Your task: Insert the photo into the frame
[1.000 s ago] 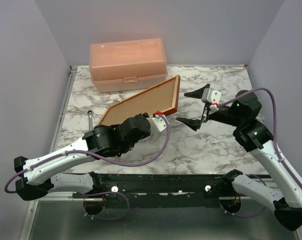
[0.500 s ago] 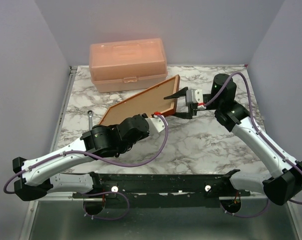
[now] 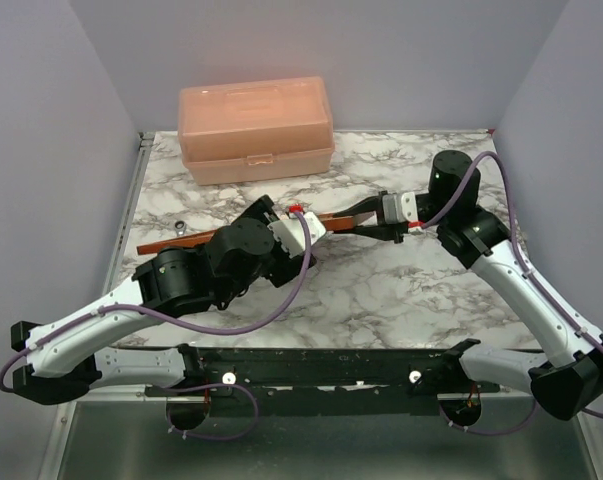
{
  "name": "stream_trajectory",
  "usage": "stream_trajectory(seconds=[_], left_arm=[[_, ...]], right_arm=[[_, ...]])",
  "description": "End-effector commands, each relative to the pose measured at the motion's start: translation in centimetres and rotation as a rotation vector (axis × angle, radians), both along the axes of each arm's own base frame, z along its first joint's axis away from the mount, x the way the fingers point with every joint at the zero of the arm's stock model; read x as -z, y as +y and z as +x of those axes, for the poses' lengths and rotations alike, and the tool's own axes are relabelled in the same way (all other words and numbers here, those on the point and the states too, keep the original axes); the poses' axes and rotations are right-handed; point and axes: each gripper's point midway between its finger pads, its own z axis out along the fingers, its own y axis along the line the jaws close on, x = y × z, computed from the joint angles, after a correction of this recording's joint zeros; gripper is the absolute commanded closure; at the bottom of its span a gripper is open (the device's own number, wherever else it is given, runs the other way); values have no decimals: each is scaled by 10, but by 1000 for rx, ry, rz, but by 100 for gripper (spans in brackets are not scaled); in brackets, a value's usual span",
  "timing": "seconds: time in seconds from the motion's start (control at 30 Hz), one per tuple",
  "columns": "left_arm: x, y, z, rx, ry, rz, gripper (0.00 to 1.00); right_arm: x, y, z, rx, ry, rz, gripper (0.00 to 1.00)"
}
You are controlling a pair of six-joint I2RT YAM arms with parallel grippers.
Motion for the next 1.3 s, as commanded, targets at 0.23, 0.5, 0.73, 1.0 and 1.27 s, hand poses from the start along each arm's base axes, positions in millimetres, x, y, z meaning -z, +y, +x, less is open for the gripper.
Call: stream_trajectory(seconds=[0.23, 0.5, 0.73, 1.0, 1.27], left_arm=[[-95, -9, -7, 8, -39, -351, 2], [-90, -15, -2, -18, 2, -382, 1], [-67, -19, 7, -46, 170, -460, 2], [-23, -13, 25, -113, 366, -519, 2], [35, -3, 44, -205, 541, -531, 2]], right_arm=[[-24, -9, -24, 43, 295, -8, 100], [-25, -12, -3, 193, 581, -16, 100], [17, -38, 36, 215, 1004, -89, 100], [102, -67, 83, 304, 1422, -136, 99], [211, -93, 122, 728, 1589, -284, 99]])
